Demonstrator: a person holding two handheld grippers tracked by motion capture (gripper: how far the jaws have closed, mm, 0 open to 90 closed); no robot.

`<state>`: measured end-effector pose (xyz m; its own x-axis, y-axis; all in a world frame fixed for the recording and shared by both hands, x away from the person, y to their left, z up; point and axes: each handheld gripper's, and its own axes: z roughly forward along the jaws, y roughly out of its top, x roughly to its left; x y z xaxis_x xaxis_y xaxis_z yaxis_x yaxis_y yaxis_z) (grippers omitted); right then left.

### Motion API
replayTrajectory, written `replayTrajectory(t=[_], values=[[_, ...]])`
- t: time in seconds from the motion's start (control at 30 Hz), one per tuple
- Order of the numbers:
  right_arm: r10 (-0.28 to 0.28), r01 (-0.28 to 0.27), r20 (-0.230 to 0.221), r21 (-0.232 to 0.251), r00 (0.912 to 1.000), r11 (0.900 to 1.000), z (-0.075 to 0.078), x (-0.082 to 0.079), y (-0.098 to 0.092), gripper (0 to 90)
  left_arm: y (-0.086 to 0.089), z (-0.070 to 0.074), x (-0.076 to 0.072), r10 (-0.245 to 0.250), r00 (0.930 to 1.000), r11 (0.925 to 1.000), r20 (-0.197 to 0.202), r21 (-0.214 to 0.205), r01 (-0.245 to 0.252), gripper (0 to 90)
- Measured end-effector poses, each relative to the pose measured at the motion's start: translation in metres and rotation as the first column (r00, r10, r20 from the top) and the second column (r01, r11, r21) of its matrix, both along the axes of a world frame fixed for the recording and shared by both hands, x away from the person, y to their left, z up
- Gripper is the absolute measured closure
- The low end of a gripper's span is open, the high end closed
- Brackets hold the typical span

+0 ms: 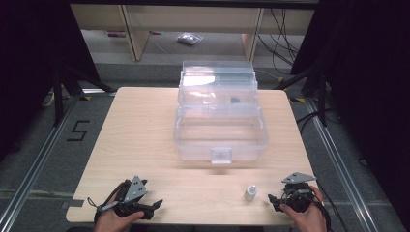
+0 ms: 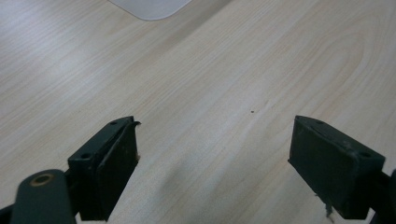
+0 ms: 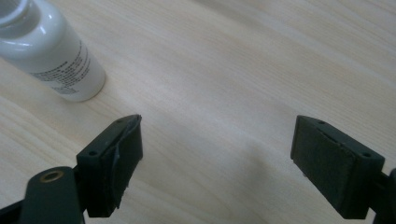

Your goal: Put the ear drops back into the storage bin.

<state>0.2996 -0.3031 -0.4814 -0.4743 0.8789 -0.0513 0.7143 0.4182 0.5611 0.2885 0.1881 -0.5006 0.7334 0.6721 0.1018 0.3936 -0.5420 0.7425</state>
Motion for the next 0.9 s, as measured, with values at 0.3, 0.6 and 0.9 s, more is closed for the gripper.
replayTrajectory(t=[0.3, 0.6, 0.9], values=[[0.045, -0.045, -0.023, -0.016, 0.9987, 0.9988, 0.010, -0.004, 0.005, 17.5, 0.000, -0.001, 0.001, 0.001, 1.0000, 0.9999, 0.004, 0.014, -0.001, 14.9], [0.125, -0.126, -0.044, -0.031, 0.9913, 0.9916, 0.021, -0.008, 0.018, 18.5, 0.000, -0.001, 0.001, 0.002, 1.0000, 0.9999, 0.002, 0.012, -0.002, 14.9], [0.183, -0.186, -0.054, -0.051, 0.9816, 0.9812, 0.030, -0.009, 0.031, 18.5, 0.000, -0.001, 0.001, 0.001, 1.0000, 0.9999, 0.001, 0.014, -0.001, 15.0]])
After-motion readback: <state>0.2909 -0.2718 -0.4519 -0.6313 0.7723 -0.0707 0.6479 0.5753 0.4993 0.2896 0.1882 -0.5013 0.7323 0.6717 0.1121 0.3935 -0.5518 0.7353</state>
